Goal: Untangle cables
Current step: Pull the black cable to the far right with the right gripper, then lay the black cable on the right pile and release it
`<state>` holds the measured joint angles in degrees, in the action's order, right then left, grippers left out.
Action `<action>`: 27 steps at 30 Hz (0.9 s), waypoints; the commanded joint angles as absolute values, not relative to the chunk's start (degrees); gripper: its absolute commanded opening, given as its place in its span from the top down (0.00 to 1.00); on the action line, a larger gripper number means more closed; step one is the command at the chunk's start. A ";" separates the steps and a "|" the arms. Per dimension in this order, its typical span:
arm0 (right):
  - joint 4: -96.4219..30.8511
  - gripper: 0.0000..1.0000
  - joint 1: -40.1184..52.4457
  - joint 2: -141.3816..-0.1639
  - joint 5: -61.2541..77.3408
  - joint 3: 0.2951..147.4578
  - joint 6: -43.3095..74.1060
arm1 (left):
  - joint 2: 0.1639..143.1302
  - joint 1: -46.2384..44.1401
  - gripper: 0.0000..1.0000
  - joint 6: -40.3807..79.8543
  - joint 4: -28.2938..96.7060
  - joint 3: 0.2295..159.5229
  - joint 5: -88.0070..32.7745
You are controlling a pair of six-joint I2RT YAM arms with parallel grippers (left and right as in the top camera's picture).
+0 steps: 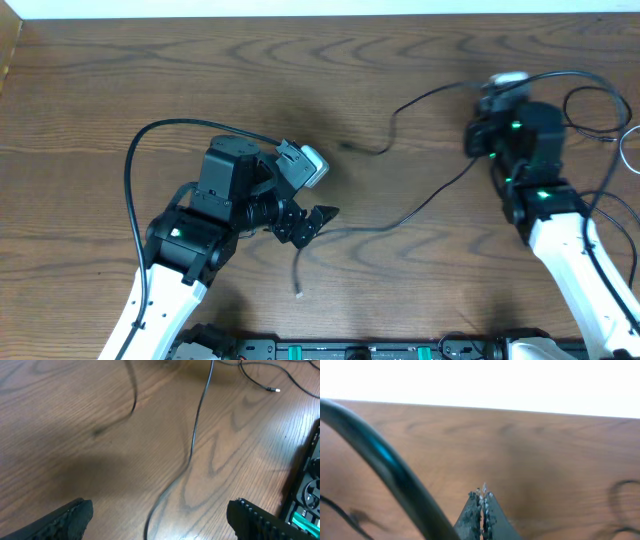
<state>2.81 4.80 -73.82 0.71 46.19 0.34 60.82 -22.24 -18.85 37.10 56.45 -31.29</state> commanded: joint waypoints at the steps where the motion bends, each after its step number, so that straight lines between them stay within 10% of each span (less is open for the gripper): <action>1: 6.85 0.99 -0.25 -72.64 -4.19 46.11 0.32 | 60.77 -22.33 0.10 -18.72 37.26 57.60 -30.79; 13: 46.76 0.99 -25.02 -78.70 -5.02 47.99 -5.41 | 60.77 -22.33 0.09 -18.72 42.72 57.60 -30.79; 27: 34.70 0.99 -36.64 -95.42 -0.99 67.48 -6.98 | 60.77 -22.33 0.09 -18.72 42.85 57.60 -30.79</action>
